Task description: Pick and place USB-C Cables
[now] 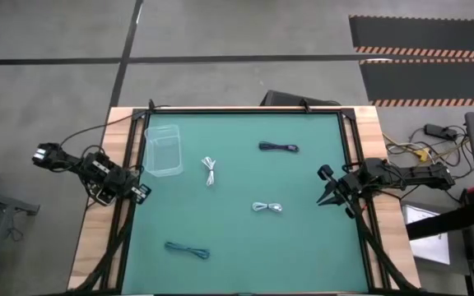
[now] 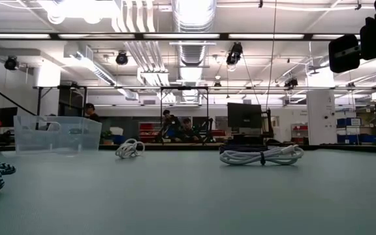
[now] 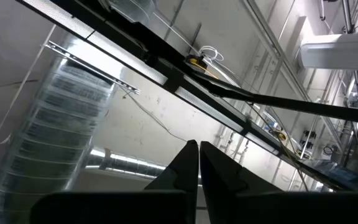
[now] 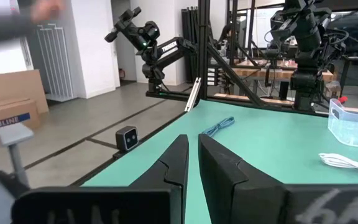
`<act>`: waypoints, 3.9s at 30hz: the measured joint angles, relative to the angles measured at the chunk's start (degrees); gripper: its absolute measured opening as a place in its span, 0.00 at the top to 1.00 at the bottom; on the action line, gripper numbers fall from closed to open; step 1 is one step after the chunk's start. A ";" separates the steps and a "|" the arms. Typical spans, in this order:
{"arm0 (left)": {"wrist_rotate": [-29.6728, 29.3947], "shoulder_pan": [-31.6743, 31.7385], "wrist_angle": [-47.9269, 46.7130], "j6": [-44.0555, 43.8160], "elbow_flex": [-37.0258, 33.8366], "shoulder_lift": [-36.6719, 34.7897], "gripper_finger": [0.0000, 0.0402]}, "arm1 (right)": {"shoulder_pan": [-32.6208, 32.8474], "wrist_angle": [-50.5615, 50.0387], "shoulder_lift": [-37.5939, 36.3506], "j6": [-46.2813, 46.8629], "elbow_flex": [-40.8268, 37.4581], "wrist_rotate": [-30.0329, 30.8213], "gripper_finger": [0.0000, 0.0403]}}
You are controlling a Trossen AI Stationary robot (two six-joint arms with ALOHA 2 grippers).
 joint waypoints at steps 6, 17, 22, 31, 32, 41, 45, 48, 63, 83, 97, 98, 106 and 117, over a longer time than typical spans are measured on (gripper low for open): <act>-0.01 -0.01 0.00 0.00 0.00 -0.02 1.00 | 0.00 0.00 0.01 0.00 0.00 0.02 0.93; -0.01 -0.01 0.00 0.00 0.00 -0.02 1.00 | 0.01 0.00 0.01 -0.01 0.00 0.01 0.93; 0.00 0.06 1.80 13.83 0.34 -0.02 1.00 | 0.00 0.04 0.00 -7.11 0.02 0.04 0.93; 0.02 0.06 2.68 17.81 0.37 -0.13 1.00 | 0.00 0.63 -0.01 -15.71 0.00 0.06 0.93; 0.53 0.06 2.49 16.60 0.37 -0.06 1.00 | 0.00 0.67 -0.03 -16.61 0.00 0.06 0.93; 8.72 0.06 0.34 -33.36 0.36 2.03 1.00 | 0.02 1.48 -0.02 3.03 0.00 0.04 0.93; 1.43 0.06 -0.49 -51.43 0.35 2.81 1.00 | 0.02 2.87 0.00 4.38 0.00 0.02 0.93; -9.92 0.06 -5.55 -63.54 0.37 3.88 1.00 | 0.02 4.73 0.00 4.66 0.00 0.02 0.93; -28.17 0.08 -23.79 -88.56 0.31 11.25 1.00 | 0.00 14.97 0.00 5.22 0.00 10.29 0.93; -28.86 0.08 -14.47 -91.64 0.83 18.09 1.00 | 0.00 25.11 0.02 -12.33 0.00 23.50 0.93; -31.83 0.06 -24.66 -108.85 7.97 27.42 1.00 | 0.00 30.74 -0.05 -20.32 0.00 24.19 0.93; -31.94 0.06 -27.02 -110.02 8.91 27.97 1.00 | 0.00 30.93 -0.05 -20.42 0.00 24.17 0.93; -31.14 0.06 -52.53 -121.65 17.88 30.97 1.00 | 0.00 31.73 -0.05 -20.59 0.00 24.18 0.93; -18.94 0.05 -74.41 -136.37 29.57 37.39 1.00 | 0.00 31.71 -0.05 -19.64 0.00 24.21 0.93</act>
